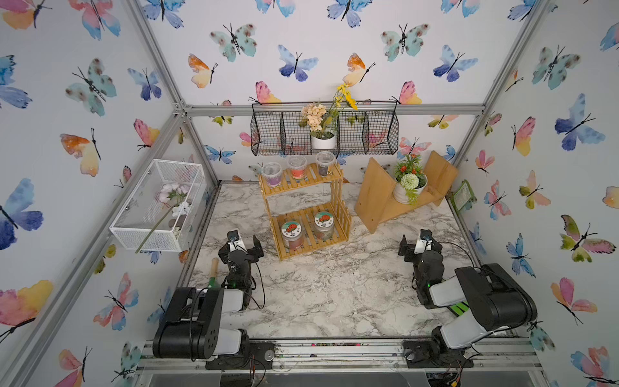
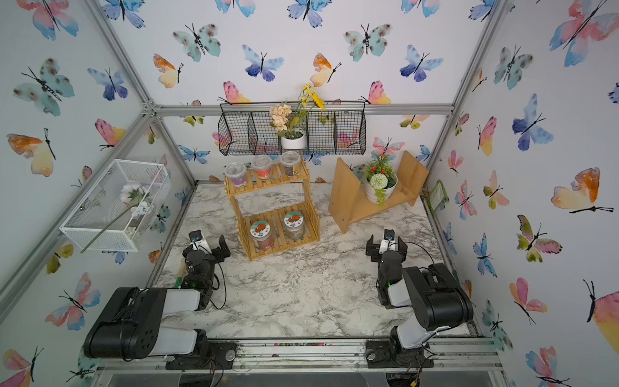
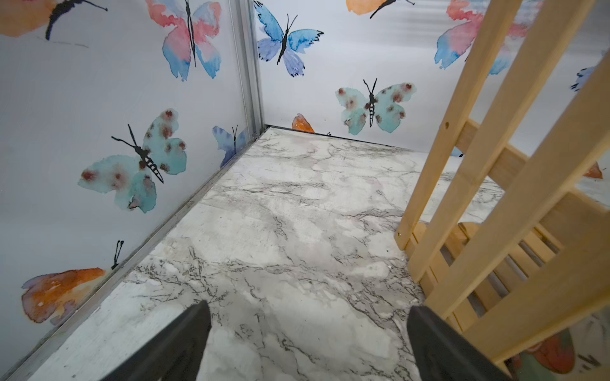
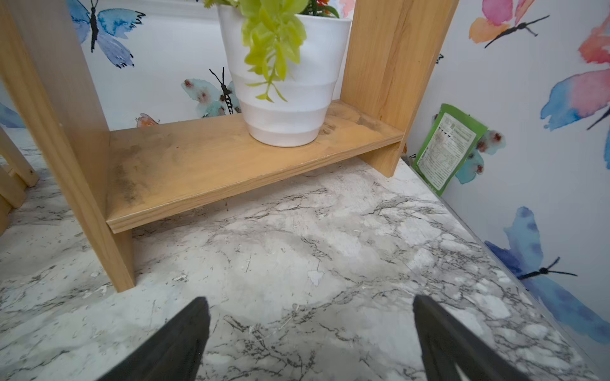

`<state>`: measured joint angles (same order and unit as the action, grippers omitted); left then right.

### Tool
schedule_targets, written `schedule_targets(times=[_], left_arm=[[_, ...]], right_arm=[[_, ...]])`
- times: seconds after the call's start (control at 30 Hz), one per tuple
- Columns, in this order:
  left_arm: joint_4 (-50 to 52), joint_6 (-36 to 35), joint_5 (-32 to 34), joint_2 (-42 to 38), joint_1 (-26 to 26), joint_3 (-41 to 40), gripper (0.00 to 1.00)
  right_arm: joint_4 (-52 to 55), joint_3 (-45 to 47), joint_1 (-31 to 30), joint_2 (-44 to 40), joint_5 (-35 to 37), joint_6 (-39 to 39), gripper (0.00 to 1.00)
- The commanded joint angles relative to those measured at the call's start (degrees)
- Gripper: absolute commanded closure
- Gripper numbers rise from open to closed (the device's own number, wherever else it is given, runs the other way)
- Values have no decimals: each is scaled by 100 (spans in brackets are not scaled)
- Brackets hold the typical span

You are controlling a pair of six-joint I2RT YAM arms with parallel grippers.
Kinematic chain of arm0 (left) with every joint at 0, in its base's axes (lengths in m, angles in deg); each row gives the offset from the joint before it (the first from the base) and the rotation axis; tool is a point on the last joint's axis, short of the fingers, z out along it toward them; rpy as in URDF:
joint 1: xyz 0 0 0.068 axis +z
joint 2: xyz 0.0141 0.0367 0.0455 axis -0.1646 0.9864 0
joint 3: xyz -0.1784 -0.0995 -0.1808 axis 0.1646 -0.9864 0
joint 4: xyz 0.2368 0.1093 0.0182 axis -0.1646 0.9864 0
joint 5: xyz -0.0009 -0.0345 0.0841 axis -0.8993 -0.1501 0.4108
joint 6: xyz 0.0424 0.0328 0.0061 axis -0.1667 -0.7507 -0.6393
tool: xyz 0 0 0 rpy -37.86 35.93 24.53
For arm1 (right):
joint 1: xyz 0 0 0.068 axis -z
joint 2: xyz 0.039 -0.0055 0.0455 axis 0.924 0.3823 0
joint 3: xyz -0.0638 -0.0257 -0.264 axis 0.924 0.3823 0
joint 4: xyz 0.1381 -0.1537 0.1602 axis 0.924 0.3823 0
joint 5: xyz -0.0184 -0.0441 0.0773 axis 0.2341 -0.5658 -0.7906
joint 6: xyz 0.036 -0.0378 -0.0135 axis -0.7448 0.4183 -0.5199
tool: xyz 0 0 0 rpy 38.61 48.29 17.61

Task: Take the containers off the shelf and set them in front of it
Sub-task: Adjust the shelf at the center of the board.

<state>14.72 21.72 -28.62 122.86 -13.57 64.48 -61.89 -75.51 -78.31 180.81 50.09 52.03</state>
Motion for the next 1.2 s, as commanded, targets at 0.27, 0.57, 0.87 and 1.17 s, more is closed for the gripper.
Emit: schedule_targets(times=[0.27, 0.57, 0.87, 1.17], left_arm=[[-181, -44, 68, 51, -52, -39, 1], [-175, -54, 58, 47, -49, -34, 1], [-154, -43, 54, 47, -48, -24, 0], [1359, -138, 45, -435, -71, 615, 0]], right_arm=[[-50, -29, 38, -69, -49, 23, 2], [-3, -59, 41, -60, -61, 20, 2], [490, -305, 296, -61, -624, -59, 2], [519, -267, 289, -448, -727, 119, 1]])
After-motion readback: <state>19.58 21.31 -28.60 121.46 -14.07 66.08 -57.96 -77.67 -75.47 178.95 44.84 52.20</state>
